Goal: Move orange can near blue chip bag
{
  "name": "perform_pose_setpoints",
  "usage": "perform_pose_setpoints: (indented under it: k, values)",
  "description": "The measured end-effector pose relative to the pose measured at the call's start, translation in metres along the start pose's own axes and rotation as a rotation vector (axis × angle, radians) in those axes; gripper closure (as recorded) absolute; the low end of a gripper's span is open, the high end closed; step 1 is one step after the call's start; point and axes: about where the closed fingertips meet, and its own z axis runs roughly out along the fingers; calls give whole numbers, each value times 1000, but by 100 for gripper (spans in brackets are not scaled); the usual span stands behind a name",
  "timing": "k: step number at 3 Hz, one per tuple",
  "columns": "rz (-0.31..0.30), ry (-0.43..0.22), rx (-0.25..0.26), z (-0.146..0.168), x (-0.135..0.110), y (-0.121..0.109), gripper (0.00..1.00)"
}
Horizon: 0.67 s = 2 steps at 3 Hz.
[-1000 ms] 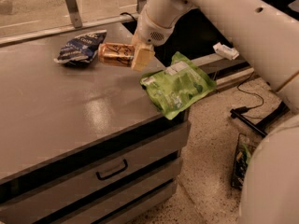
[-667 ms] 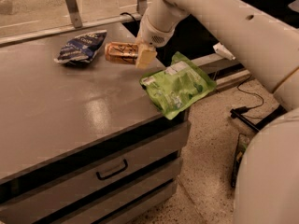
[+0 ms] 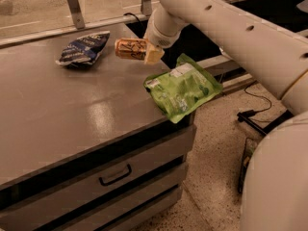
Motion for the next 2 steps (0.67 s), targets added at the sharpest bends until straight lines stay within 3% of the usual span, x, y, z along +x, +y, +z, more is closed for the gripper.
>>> perform_pose_setpoints:
  k: [2]
  values:
    - [-46,42,90,8,6,-24,100]
